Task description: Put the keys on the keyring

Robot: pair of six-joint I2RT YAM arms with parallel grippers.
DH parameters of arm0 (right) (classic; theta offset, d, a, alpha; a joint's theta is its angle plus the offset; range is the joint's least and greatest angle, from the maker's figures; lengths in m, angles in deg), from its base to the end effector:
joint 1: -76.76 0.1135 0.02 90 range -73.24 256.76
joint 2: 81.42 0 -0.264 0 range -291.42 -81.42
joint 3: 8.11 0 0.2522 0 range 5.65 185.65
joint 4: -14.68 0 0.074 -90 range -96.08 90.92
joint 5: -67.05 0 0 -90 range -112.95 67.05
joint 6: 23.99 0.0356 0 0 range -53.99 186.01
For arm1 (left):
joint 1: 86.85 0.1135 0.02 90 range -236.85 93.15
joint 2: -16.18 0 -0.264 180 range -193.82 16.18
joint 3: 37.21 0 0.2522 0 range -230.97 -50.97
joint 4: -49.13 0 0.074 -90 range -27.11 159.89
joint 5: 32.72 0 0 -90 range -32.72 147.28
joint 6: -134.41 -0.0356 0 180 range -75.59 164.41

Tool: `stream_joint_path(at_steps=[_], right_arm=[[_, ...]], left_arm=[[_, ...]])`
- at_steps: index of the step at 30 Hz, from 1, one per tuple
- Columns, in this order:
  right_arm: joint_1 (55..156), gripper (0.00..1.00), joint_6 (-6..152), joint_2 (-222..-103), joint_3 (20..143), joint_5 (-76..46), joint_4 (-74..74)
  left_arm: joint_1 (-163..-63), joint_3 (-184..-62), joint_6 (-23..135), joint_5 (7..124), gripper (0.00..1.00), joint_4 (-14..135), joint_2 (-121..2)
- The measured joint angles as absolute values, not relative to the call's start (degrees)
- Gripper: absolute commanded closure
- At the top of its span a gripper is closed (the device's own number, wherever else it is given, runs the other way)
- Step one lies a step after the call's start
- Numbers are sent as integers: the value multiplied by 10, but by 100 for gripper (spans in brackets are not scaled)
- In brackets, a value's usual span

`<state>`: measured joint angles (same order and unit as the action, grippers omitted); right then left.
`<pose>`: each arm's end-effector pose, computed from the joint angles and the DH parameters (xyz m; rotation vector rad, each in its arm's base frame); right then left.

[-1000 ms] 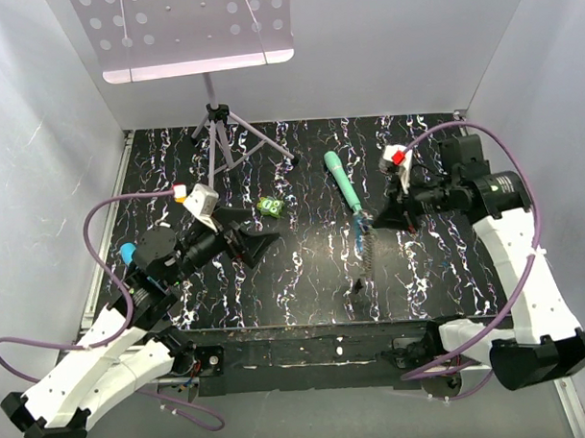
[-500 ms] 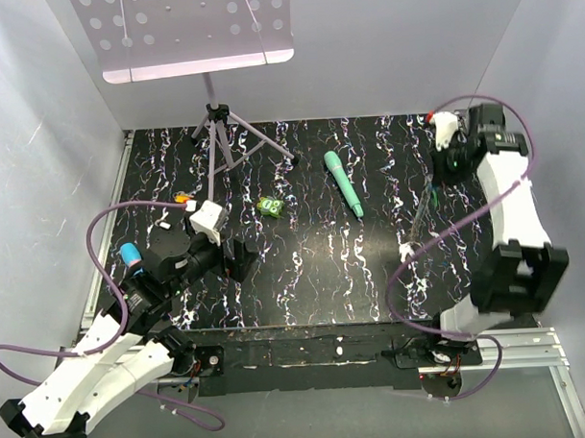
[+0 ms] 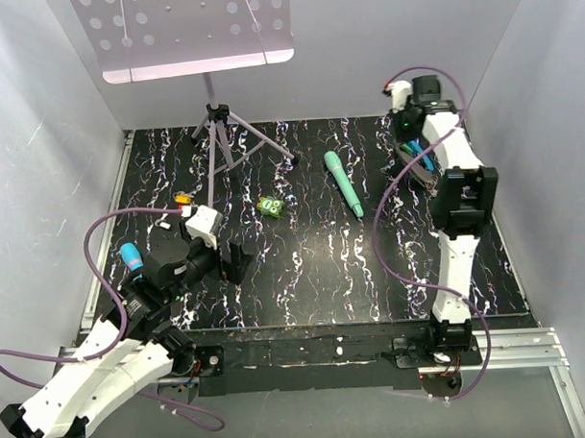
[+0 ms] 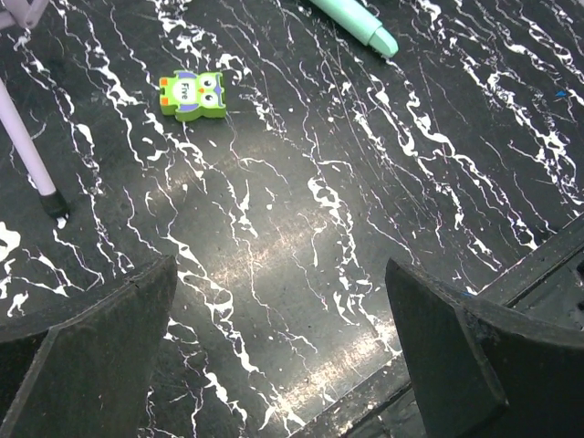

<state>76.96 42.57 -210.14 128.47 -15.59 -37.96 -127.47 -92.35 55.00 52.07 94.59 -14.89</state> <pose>0.5125 0.0063 0.2770 -0.5416 2.2813 -0.0490 0.0978 -0.0796 0.3127 0.4525 1.9235 -0.5013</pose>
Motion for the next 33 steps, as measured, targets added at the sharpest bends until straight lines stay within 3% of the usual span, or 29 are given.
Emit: stream_joint_path(at_steps=[3,4,6,7,12,18,26,33], right_arm=[[815,99,434,-2141,1294,-163,-368],[829,94,434,-2150,1295,-164,-366],[854,67,436,-2163,1297,-160,-362],[865,60,438,-2166,1297,-153,-362],[884,46,441,-2159,1299,-103,-364],[862,43,454,-2017,1189,-29,-368],[789,41,525,-1655,909,109,-293],[755,34,635,-1469,770,117,-258]], left_arm=[[-1275,-923,556,518,2,945,-165],[-1275,-923,559,518,2,945,-170],[-1275,-922,562,518,2,944,-178],[-1275,-922,563,518,2,943,-181],[-1275,-922,571,519,2,940,-187],[-1275,-922,590,532,2,926,-179],[-1261,-929,636,562,2,907,-193],[-1195,-963,685,590,2,919,-198]])
